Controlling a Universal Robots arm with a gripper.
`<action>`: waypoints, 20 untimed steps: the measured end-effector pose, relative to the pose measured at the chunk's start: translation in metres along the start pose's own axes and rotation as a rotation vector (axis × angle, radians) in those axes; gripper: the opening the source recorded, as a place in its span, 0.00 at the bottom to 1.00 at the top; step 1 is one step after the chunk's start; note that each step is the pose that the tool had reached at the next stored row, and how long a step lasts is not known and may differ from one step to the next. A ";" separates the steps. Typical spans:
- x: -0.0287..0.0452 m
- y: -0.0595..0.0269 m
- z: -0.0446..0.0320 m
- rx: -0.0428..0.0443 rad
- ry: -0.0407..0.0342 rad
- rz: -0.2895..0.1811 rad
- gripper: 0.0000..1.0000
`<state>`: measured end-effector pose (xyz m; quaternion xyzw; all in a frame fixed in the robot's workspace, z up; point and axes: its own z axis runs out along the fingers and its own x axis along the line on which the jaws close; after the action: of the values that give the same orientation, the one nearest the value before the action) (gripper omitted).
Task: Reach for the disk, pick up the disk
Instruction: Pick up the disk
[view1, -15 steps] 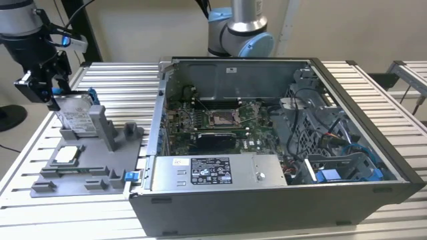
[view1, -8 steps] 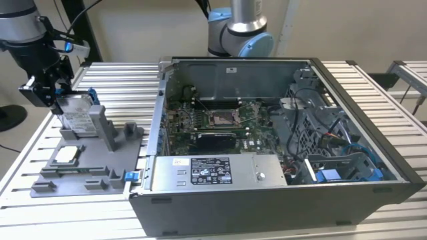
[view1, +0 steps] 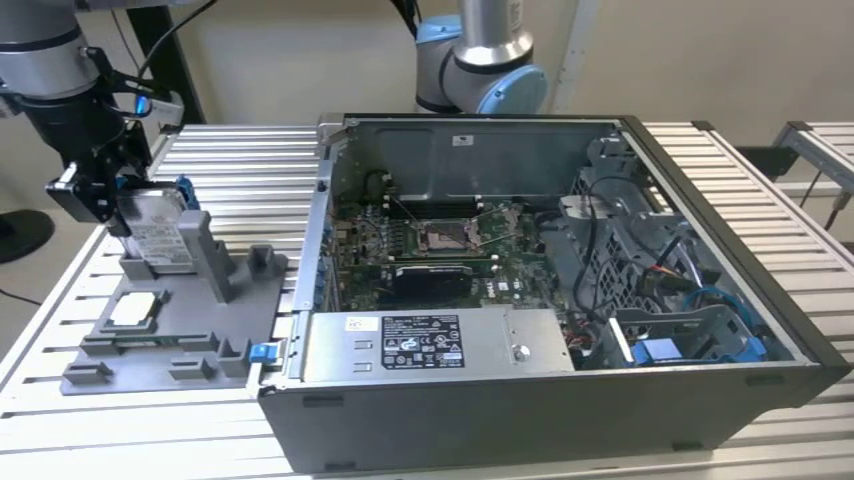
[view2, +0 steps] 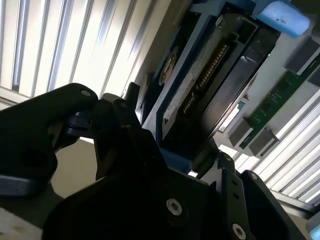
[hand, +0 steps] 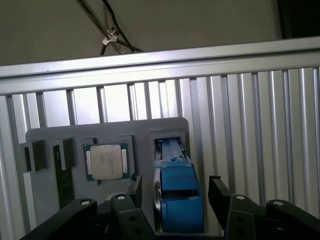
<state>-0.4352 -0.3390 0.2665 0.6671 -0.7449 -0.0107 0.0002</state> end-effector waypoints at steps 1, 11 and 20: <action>0.0000 0.0000 0.0018 0.0000 0.0000 0.000 1.00; 0.0000 -0.0001 0.0050 0.0000 0.0000 0.000 1.00; 0.0000 -0.0001 0.0052 0.0000 0.0000 0.000 0.00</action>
<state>-0.4352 -0.3389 0.2613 0.6671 -0.7449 -0.0107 0.0002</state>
